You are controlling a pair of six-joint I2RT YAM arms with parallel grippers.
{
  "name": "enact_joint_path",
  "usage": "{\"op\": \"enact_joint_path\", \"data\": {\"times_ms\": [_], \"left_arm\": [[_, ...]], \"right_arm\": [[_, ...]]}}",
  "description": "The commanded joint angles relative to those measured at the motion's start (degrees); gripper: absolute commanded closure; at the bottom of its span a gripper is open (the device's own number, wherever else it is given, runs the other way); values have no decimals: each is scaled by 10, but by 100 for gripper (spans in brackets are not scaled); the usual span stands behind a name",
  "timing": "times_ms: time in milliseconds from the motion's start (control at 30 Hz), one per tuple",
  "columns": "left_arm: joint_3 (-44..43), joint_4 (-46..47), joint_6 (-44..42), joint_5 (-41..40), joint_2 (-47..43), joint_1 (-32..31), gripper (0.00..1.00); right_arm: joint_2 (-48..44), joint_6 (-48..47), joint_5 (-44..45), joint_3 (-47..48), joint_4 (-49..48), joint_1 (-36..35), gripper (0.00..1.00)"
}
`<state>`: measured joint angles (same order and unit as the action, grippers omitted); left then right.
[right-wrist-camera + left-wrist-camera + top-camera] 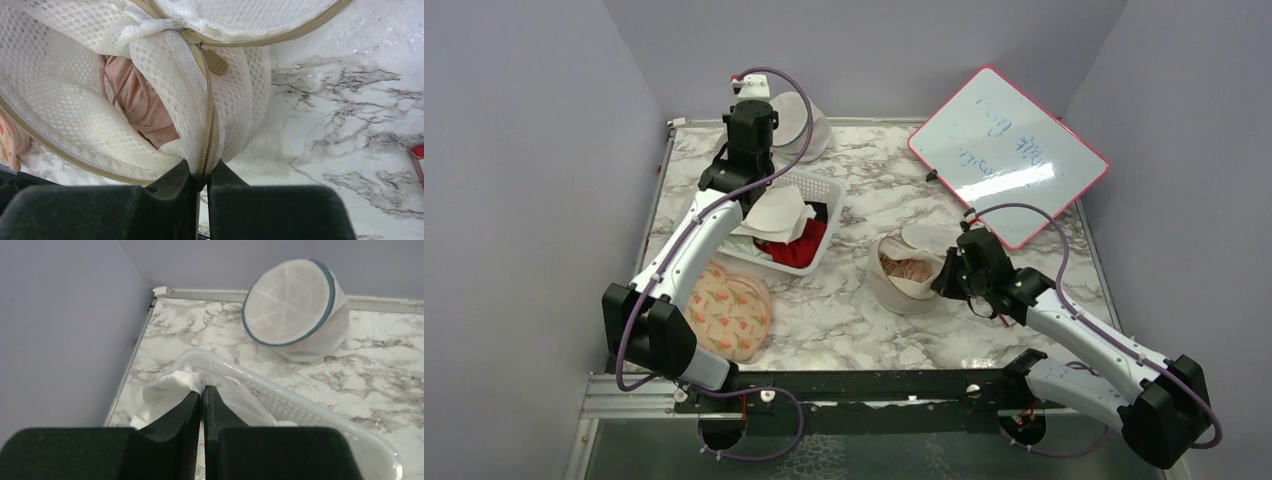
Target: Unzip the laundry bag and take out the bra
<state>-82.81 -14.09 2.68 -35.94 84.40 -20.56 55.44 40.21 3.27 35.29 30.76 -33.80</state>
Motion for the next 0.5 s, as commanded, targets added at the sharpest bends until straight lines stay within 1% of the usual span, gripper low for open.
{"op": "enact_joint_path", "data": {"times_ms": [0, 100, 167, 267, 367, 433, 467], "left_arm": [[71, 35, 47, 63, -15, 6, 100], [144, 28, 137, 114, -41, 5, 100], [217, 49, 187, 168, -66, 5, 100], [288, 82, 219, 229, -95, 5, 100], [306, 53, 234, 246, -108, 5, 99], [310, 33, 231, 246, -123, 6, 92], [315, 32, 227, 245, -136, 5, 84]], "right_arm": [[10, -5, 12, 0, -26, -4, 95], [16, -6, 2, 3, -26, -4, 95], [14, -7, -5, 5, -23, -4, 95], [8, -7, -19, 0, -25, -4, 95], [3, -7, -40, -5, -26, -4, 93], [1, -8, -46, -9, -23, -3, 90], [-1, -9, -43, -9, -18, -4, 89]]}}
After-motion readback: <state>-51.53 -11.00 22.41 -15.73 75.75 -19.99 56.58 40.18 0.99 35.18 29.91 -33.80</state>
